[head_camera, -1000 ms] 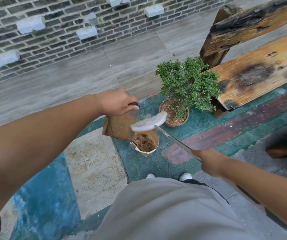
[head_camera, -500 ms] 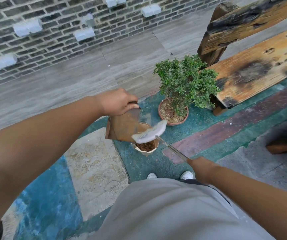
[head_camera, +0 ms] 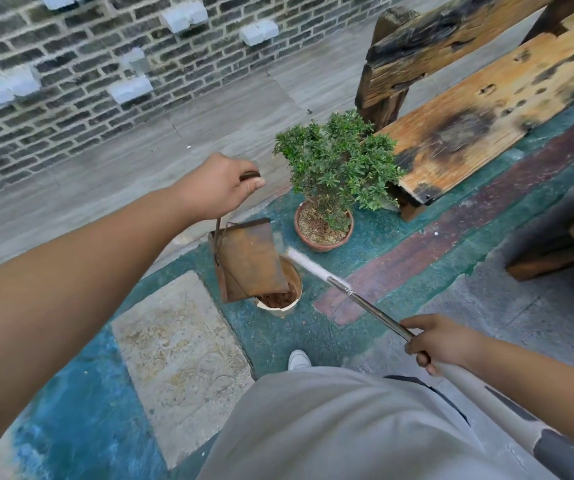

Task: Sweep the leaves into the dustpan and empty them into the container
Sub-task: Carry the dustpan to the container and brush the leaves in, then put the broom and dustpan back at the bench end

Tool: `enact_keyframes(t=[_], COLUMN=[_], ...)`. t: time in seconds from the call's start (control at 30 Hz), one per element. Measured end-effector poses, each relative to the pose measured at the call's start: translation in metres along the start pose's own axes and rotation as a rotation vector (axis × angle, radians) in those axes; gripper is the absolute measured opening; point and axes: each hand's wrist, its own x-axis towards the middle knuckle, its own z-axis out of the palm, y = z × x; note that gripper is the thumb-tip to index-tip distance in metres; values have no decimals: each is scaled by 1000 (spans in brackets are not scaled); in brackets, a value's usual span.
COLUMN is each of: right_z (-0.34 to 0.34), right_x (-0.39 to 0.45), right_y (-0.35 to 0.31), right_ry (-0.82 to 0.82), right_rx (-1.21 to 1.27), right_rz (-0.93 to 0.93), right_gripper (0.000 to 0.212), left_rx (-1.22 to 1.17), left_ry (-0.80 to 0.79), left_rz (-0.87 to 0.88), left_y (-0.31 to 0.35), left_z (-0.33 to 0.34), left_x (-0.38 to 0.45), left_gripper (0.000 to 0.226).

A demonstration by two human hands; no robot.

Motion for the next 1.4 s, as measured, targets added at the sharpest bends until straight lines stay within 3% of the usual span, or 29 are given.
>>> enact_keyframes(t=[0.27,0.47,0.53,0.63,0.73,0.83,0.93,1.03,1.27,1.33,1.4], right_z=[-60,-104,-116,-129,-133,-139,-144,-141,-191,-213,-237], right_x=[-66,-97,-110,-122,-135,-145,-157,-157,-213,-221,-232], right_y=[26,101,141,216,291,354,425,505,597,631,669], right_ry=[-22,-49,-36,21,266,612,871,1136,1125,1079,1159], right_rx=[321,606,772,998,889,722,444,413,477,579,746], right_rz=[59,55,-23,-320,-433,-369,-284,-193,-4,132,184], right_gripper=[31,19,17,35,44,35,38,45,22,19,11], left_rx=[-95,-209,-227,-233,-234,-225,-218,-199,-149,-124,-75], left_ry=[-25,-157,-205,-289,-345,-388,-453,-560,-795,-881,-937], left_rz=[210,327,387,453,508,566,599,637,828,879,961], left_y=[129,262,313,386,468,543,614,680,853,907,968], left_z=[64,128,154,194,235,271,305,341,424,451,480], left_x=[48,67,67,64,55,43,33,24,-2,-11,-18], left_gripper=[30,36,34,33,35,37,34,27,34,32,32])
